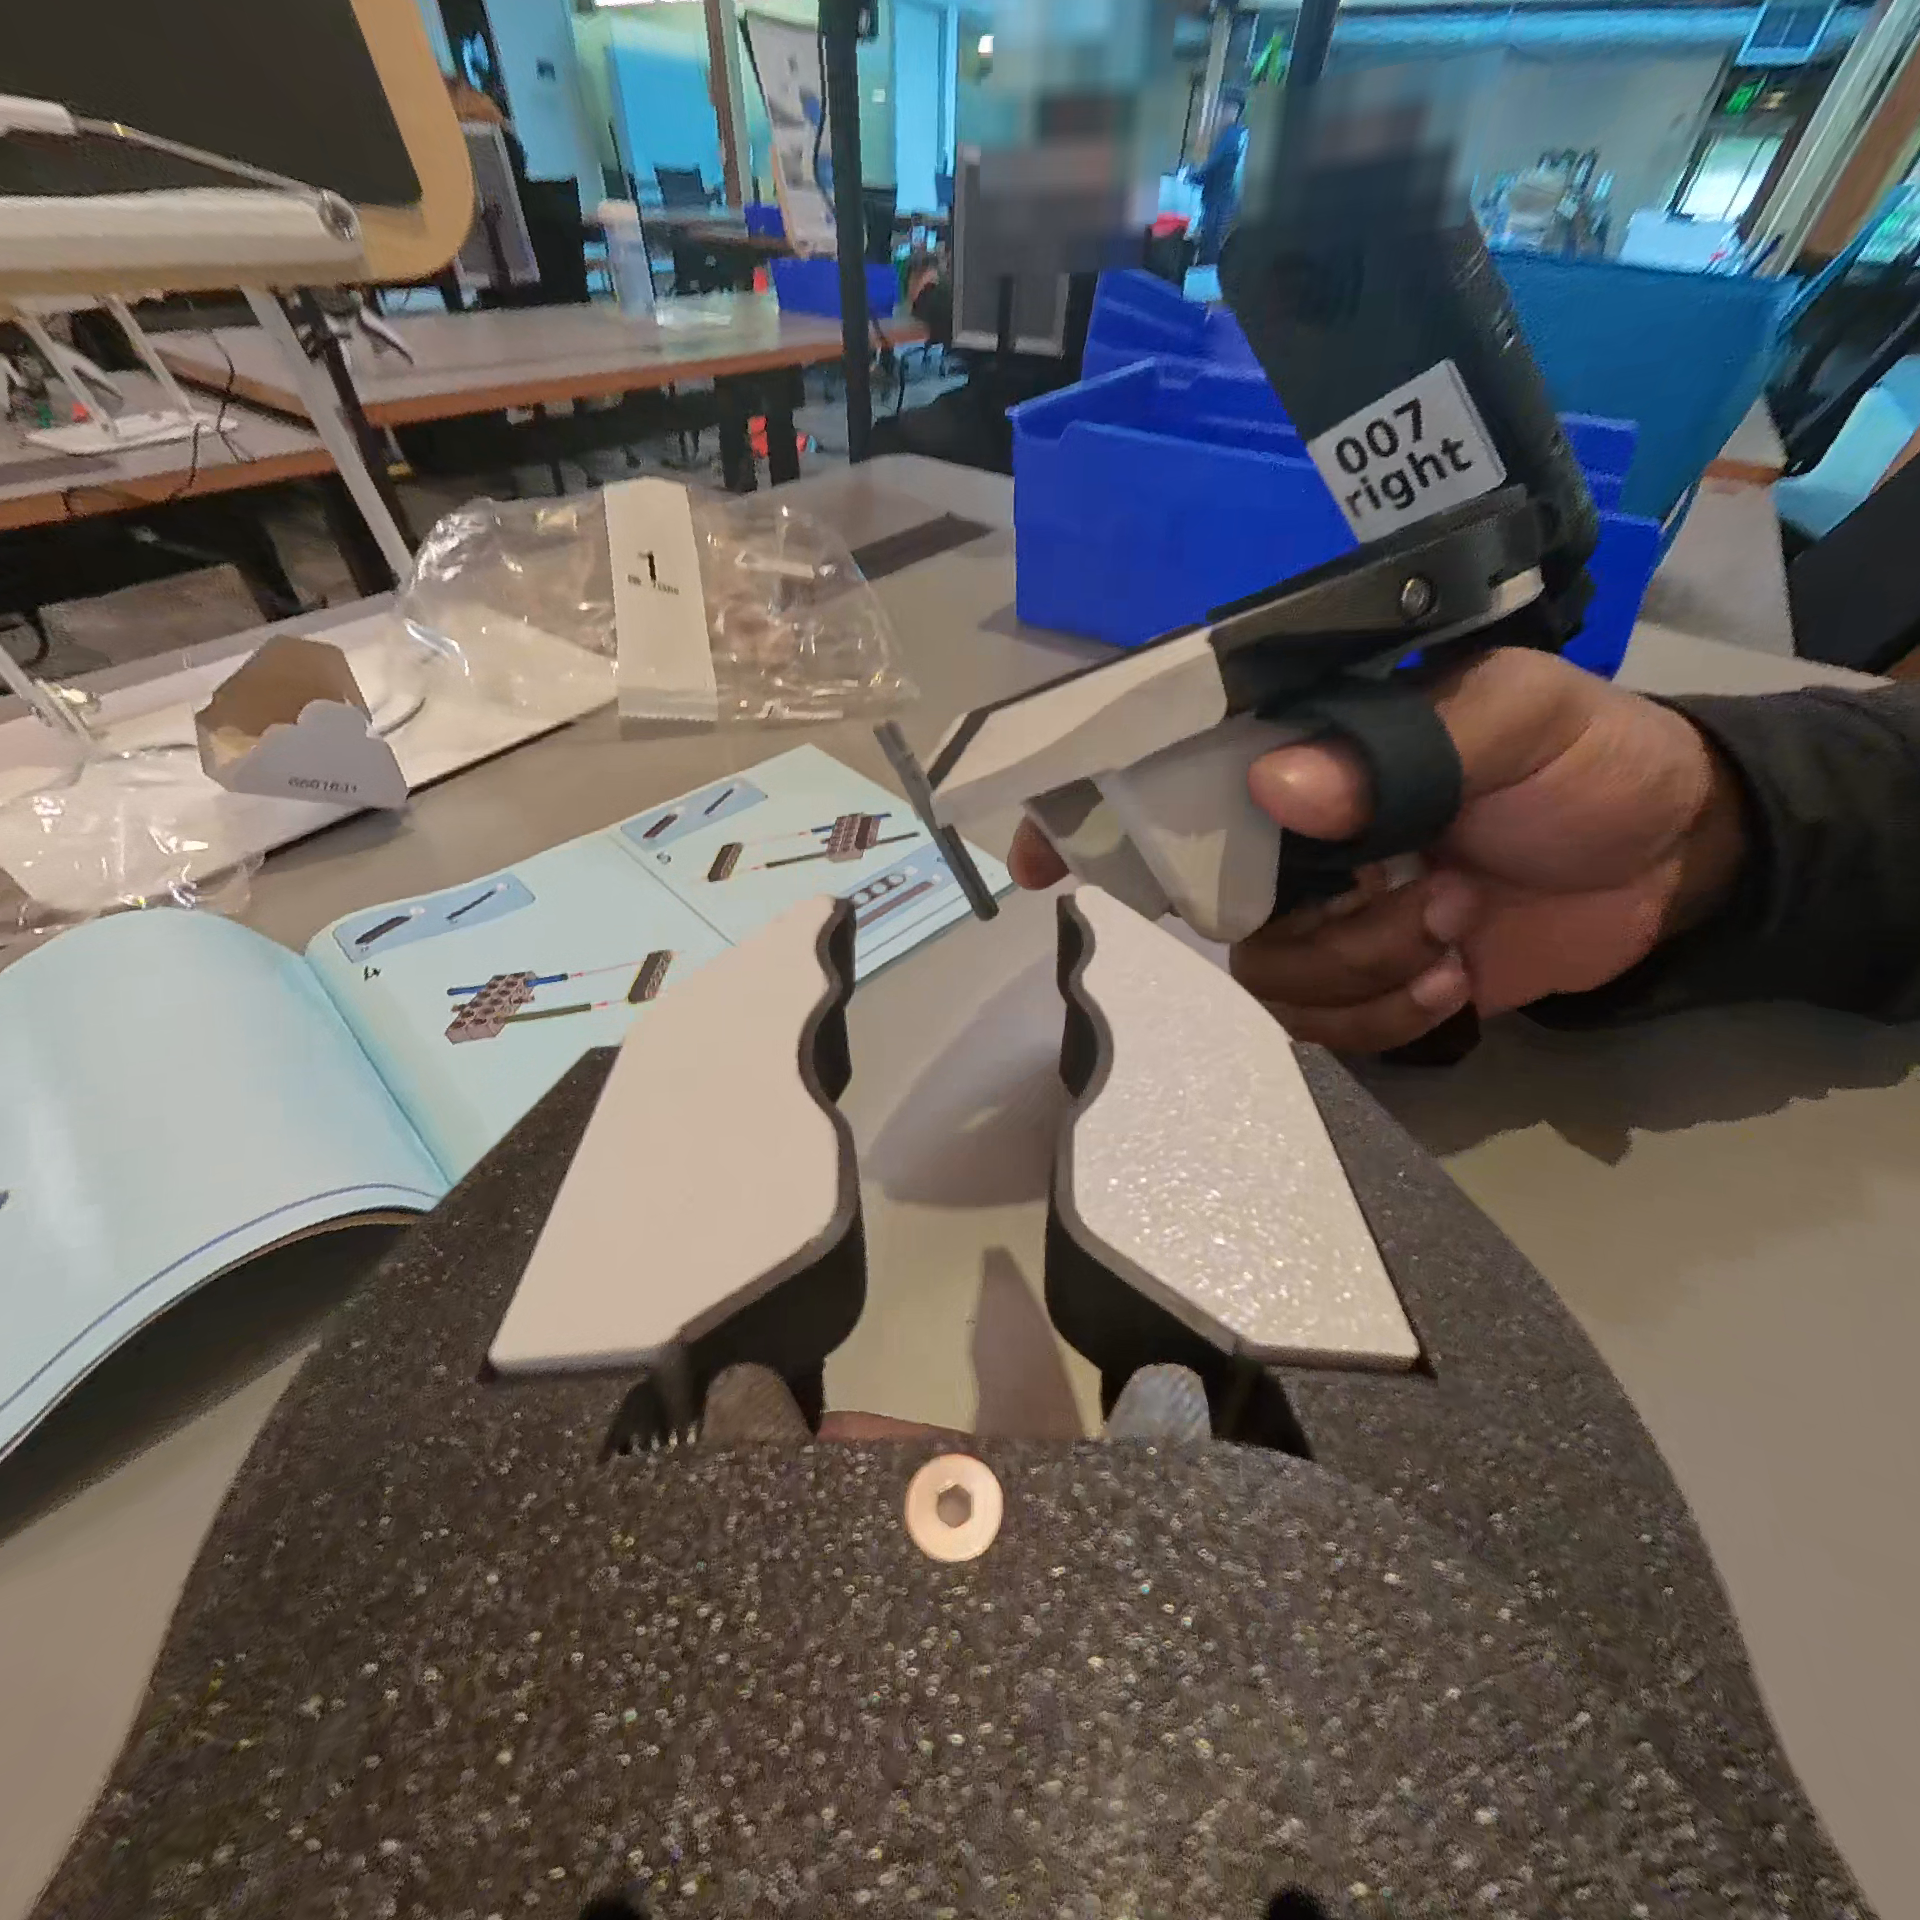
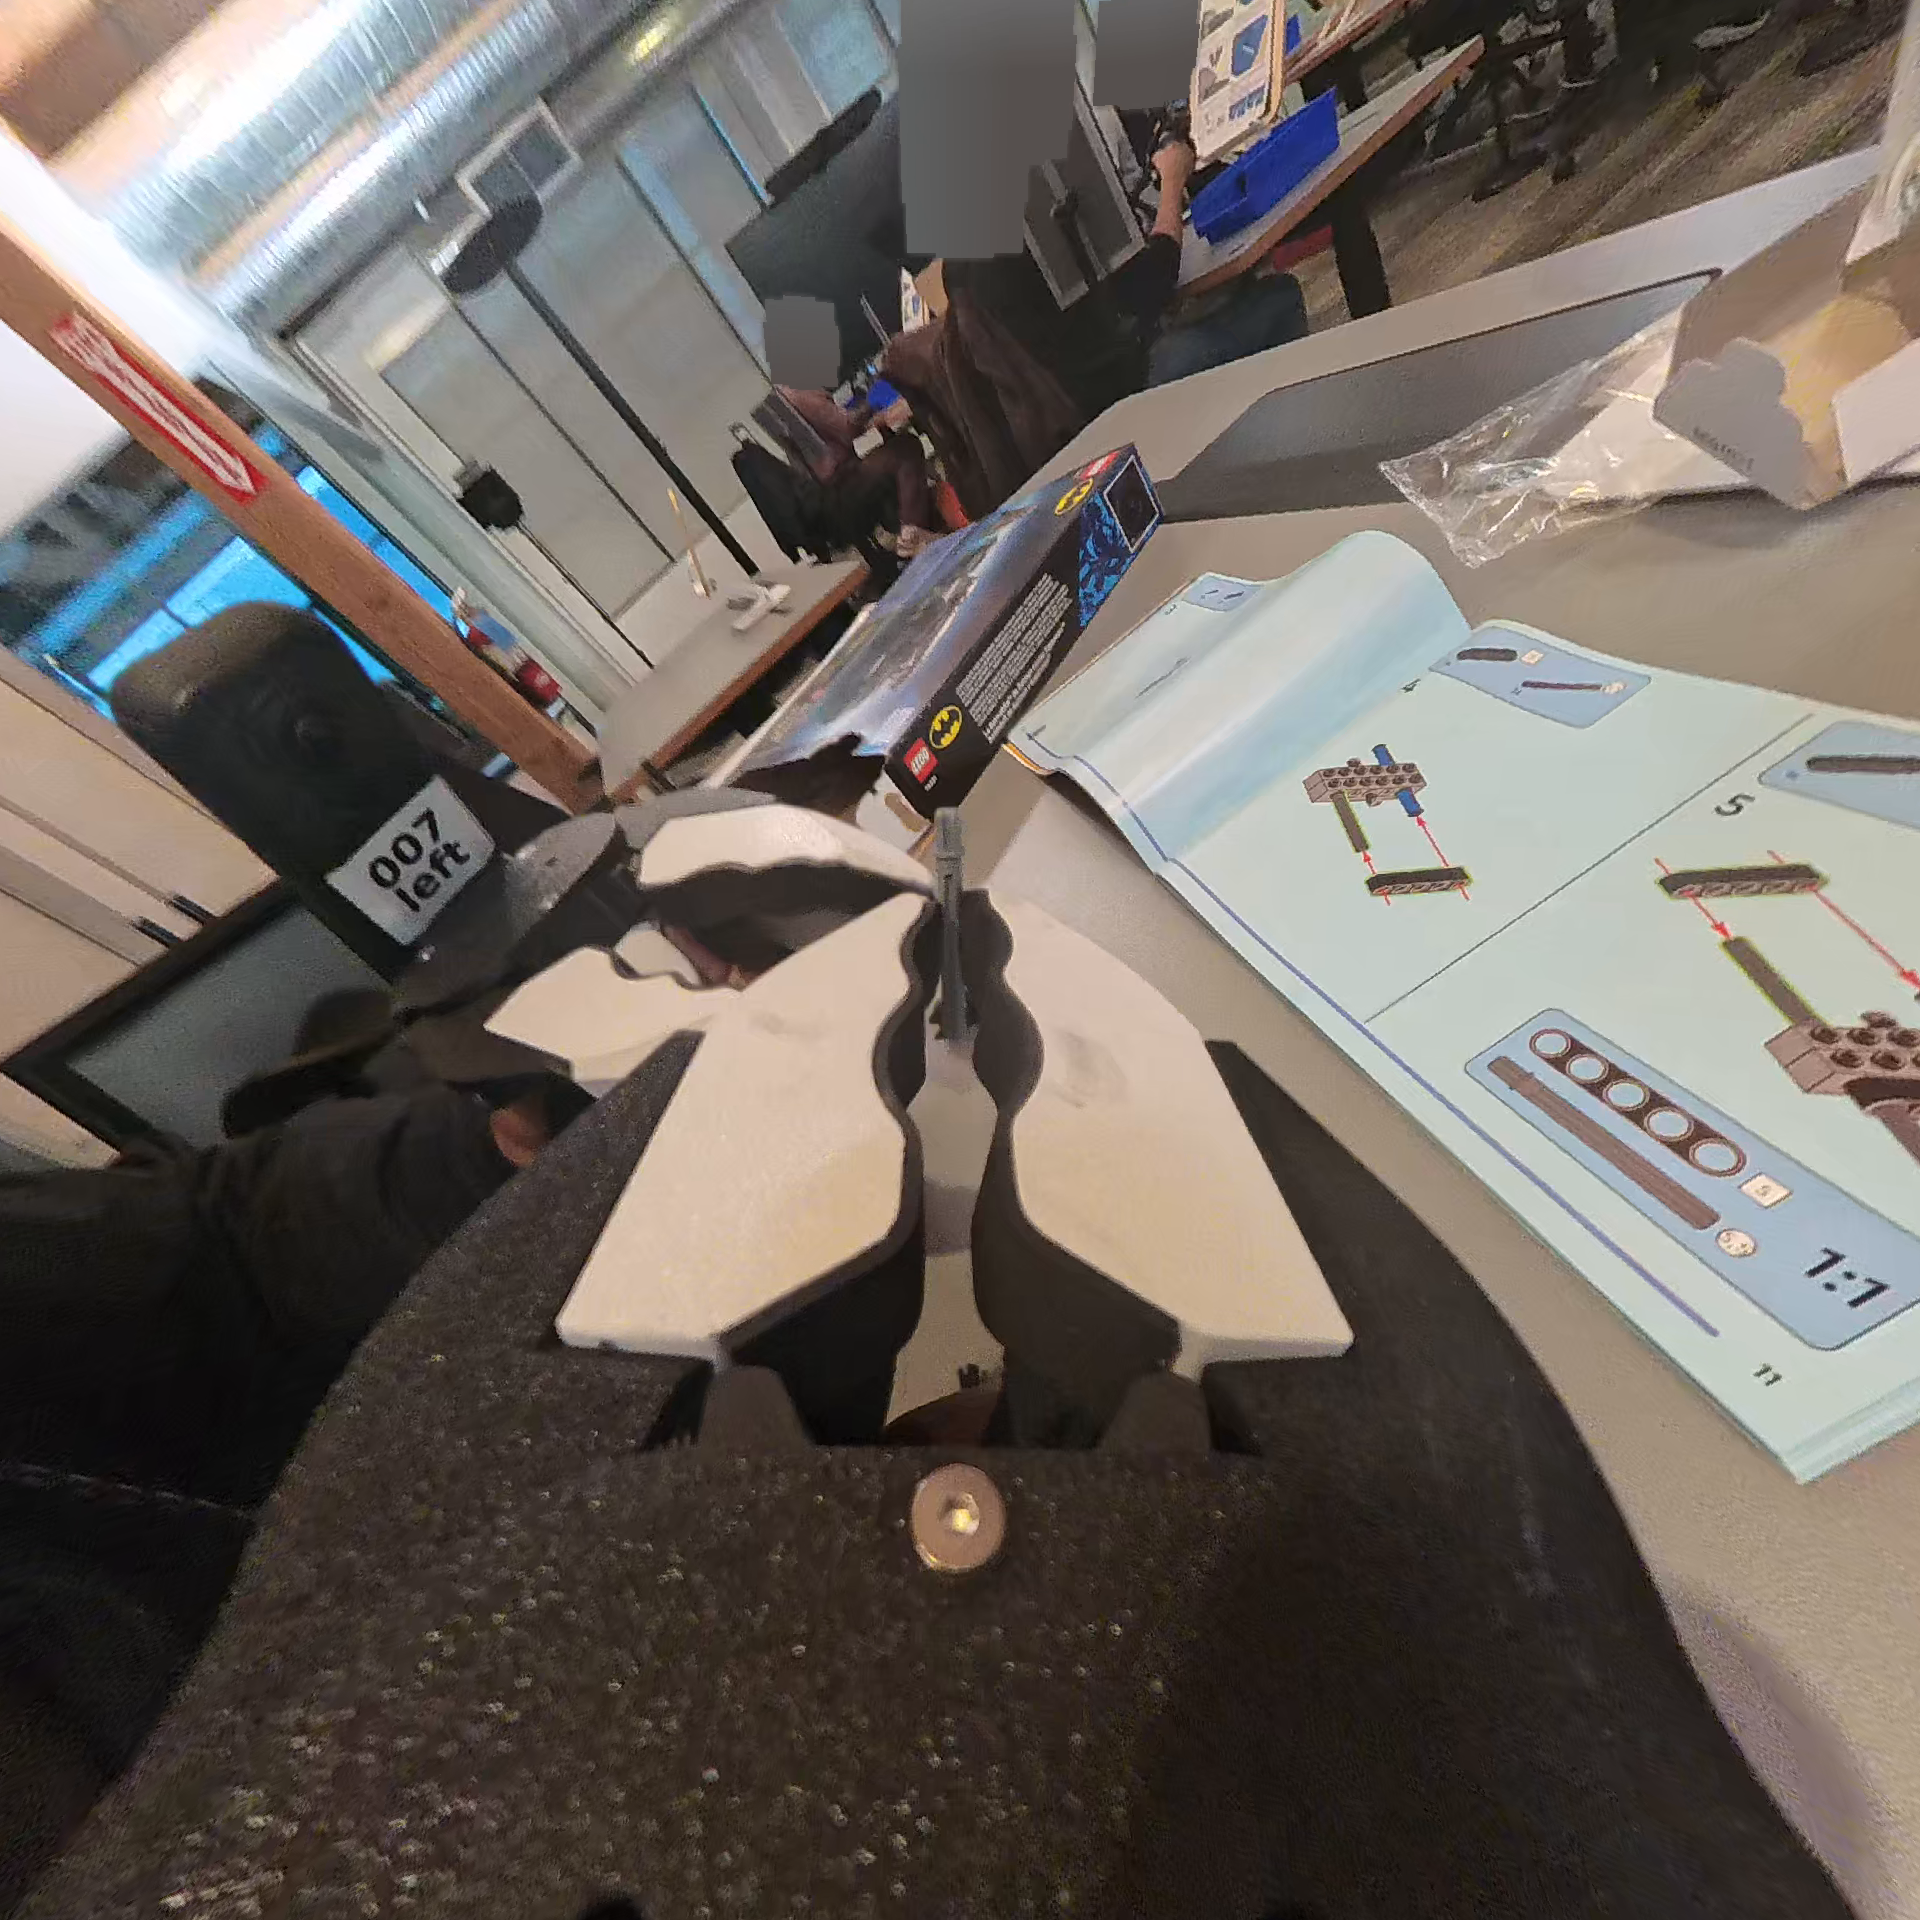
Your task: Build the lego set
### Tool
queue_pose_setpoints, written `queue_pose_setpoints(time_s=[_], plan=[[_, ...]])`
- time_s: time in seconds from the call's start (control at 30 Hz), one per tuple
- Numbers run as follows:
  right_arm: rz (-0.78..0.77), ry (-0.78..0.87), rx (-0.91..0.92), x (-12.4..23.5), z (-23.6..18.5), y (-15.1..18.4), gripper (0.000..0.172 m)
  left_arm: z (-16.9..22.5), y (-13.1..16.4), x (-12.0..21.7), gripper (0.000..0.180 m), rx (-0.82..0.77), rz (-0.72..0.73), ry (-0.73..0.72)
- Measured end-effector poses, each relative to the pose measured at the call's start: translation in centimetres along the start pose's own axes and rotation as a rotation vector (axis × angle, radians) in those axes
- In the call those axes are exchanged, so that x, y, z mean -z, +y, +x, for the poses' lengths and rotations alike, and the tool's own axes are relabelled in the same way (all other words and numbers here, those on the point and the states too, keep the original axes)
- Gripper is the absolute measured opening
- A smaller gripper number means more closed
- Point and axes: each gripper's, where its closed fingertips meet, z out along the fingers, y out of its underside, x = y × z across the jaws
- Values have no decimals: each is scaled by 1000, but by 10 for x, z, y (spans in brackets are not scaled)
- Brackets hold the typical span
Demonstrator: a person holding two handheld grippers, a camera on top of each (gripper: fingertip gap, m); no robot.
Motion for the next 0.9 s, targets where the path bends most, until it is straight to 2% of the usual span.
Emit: queue_pose_setpoints(time_s=[0.2,0.43,0.57,0.77,0.9], plan=[[29,-28,-154,-2,3,5,4,-1,9,-6,32,-26,-75,-47],[48,-22,-176,-4,-6,6,5,0,13,-8,24,-68,-102,-89],[48,-29,-174,-5,-10,9,4,3,12,-8,7,-88,-99,-87],[-7,-3,-40,3,-6,10,11,1,12,-3,4,-74,-96,-56],[-78,42,171,18,2,10,18,6,35,1,4,-200,-238,26]])
